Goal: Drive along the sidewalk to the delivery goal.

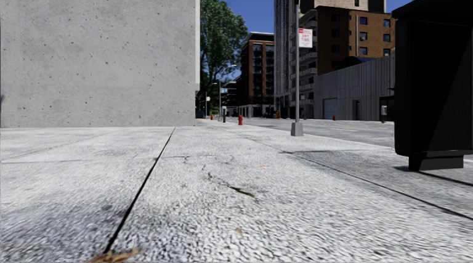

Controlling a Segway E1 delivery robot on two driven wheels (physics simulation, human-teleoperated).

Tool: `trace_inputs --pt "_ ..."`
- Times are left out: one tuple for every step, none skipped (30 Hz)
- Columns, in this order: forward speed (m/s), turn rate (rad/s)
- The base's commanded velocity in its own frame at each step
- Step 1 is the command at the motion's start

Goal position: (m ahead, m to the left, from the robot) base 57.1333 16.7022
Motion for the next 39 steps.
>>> trace_inputs --pt "2.0 -0.26" --pt "2.0 -0.26" --pt "2.0 -0.26" --pt "2.0 -0.19" --pt "2.0 -0.04" --pt "2.0 0.0" --pt "2.0 0.0" --pt "2.0 0.0" --pt "2.0 0.0" --pt "2.0 0.0" --pt "2.0 0.0" --pt "2.0 0.0" --pt "2.0 0.0" --pt "2.0 0.0" --pt "2.0 0.0" --pt "2.0 0.0" --pt "2.0 0.0" --pt "2.0 0.0" --pt "2.0 0.0" --pt "2.0 0.0" --pt "2.0 0.0" --pt "2.0 0.0" --pt "2.0 0.0" --pt "2.0 0.0" --pt "2.0 0.0" --pt "2.0 0.0" --pt "2.0 0.0" --pt "2.0 0.0" --pt "2.0 0.0" --pt "2.0 0.0" --pt "2.0 0.0" --pt "2.0 0.0" --pt "2.0 0.0" --pt "2.0 0.0" --pt "2.0 0.0" --pt "2.0 0.0" --pt "2.0 0.0" --pt "2.0 0.0" --pt "2.0 0.0"
